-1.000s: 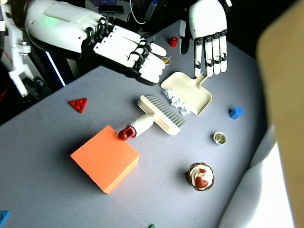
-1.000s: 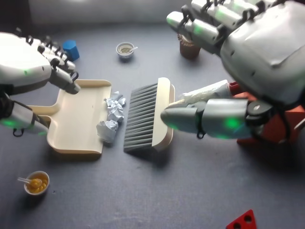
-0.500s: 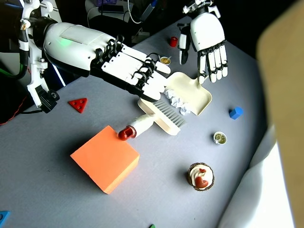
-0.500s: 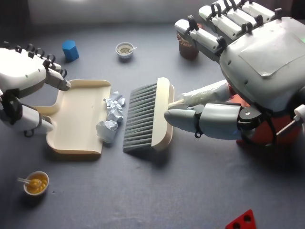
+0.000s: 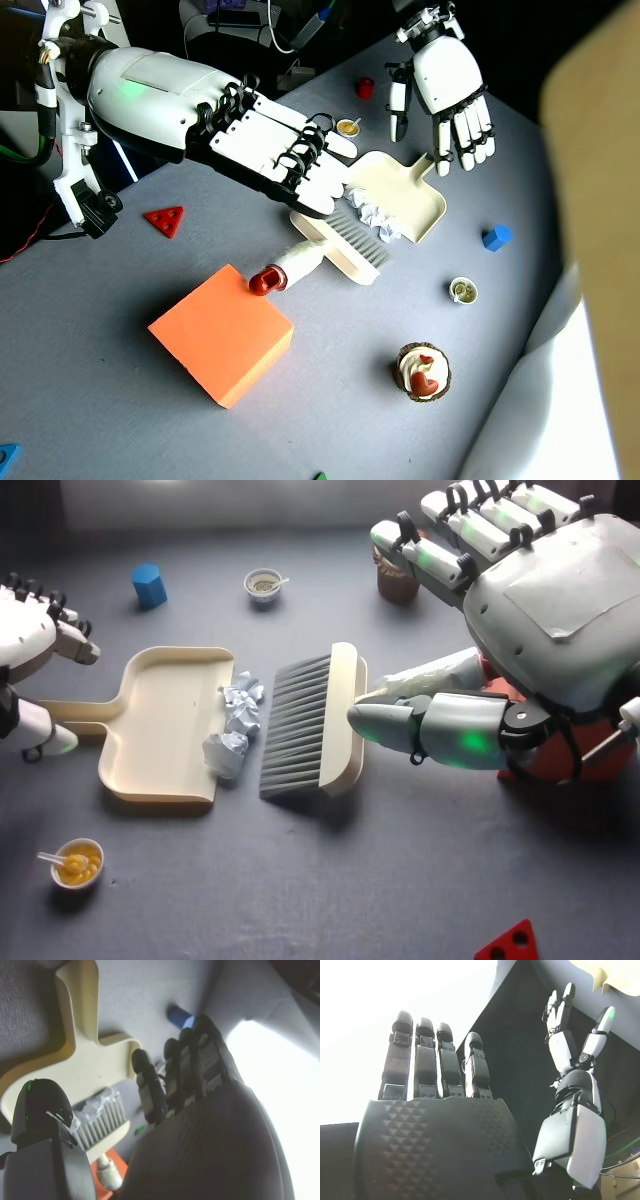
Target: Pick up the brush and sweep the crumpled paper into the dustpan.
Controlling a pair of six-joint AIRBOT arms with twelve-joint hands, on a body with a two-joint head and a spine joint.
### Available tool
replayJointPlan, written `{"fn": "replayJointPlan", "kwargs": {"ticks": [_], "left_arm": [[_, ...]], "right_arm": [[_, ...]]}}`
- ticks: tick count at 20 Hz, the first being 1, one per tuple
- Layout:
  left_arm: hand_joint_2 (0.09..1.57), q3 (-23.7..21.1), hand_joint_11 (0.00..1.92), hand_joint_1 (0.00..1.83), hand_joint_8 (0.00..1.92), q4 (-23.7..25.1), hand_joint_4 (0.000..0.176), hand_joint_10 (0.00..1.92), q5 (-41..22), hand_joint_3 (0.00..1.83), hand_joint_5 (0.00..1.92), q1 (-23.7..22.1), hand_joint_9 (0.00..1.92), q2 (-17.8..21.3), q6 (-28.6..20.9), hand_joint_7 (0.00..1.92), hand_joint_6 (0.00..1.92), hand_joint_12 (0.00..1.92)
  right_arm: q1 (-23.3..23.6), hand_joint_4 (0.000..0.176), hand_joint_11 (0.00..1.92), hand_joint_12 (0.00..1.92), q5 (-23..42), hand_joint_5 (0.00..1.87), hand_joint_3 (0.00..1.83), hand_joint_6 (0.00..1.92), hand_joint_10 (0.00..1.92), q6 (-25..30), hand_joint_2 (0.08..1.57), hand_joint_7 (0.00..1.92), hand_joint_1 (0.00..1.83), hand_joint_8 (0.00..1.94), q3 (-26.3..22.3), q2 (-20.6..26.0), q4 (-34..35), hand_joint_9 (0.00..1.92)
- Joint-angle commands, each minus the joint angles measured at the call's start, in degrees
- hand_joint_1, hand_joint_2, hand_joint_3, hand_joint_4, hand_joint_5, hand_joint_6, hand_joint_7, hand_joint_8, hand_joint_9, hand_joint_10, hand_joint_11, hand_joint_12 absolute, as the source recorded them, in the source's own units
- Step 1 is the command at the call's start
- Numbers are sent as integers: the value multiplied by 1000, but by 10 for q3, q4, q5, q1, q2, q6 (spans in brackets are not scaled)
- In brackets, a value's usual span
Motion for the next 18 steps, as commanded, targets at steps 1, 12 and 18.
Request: {"fn": "replayJointPlan", "kwargs": {"ticks": [1, 12, 18], "left_arm": [[1029, 5, 157, 810, 3, 13, 65, 9, -53, 1, 546, 1, 167, -2, -4, 214, 19, 80], [1023, 27, 131, 803, 6, 24, 75, 5, -73, 0, 529, 30, 152, -45, -24, 228, 4, 75], [1035, 26, 144, 786, 14, 24, 77, 13, -80, 3, 557, 40, 185, -54, -24, 264, 13, 84]], "right_arm": [[9, 0, 199, 35, -48, 144, 3, 17, 13, 1, 881, 162, 0, 14, -6, 6, -47, 187], [-2, 0, 210, 32, -87, 153, 1, 13, 12, 22, 900, 168, 23, 12, 5, -14, -49, 194], [-60, 0, 220, 32, -149, 145, 2, 6, 4, 24, 909, 160, 0, 4, 35, -70, -86, 190]]}}
